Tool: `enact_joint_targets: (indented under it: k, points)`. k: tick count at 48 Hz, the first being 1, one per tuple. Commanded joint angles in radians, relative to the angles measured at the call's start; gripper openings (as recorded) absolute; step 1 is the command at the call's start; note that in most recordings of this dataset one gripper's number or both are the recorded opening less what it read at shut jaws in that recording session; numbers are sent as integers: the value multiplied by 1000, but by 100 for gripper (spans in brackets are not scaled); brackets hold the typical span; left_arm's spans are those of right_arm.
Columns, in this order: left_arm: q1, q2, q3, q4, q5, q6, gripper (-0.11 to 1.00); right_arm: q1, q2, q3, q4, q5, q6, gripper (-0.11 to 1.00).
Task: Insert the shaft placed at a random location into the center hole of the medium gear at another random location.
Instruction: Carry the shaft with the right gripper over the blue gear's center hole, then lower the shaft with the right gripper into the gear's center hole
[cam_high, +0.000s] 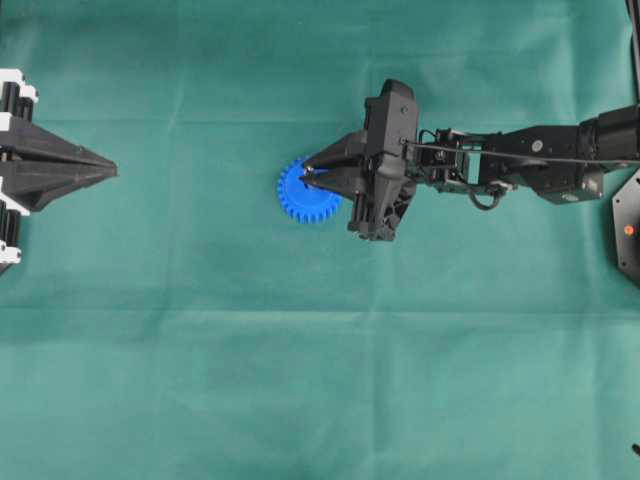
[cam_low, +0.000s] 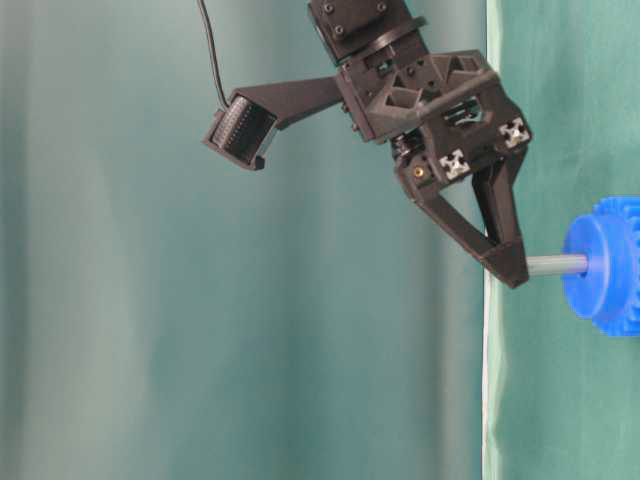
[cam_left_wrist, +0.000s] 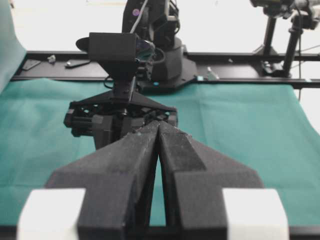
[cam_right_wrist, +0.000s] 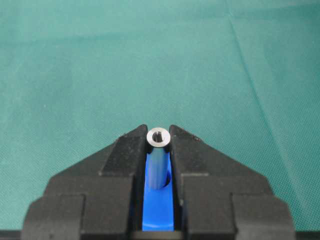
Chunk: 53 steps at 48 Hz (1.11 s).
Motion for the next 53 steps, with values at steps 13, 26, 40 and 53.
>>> enact_joint_targets:
  k: [13,26,40,53]
  points:
    - [3,9,-23,2,-5,0,0,0,-49,-3,0,8,-8,14]
    - [2,9,-23,2,-5,0,0,0,-83,-3,-6,9,-12,14]
    - [3,9,-23,2,-5,0,0,0,-72,-12,-6,3,-14,14]
    - [3,9,-23,2,-5,-2,0,0,-61,-25,-8,3,-15,14]
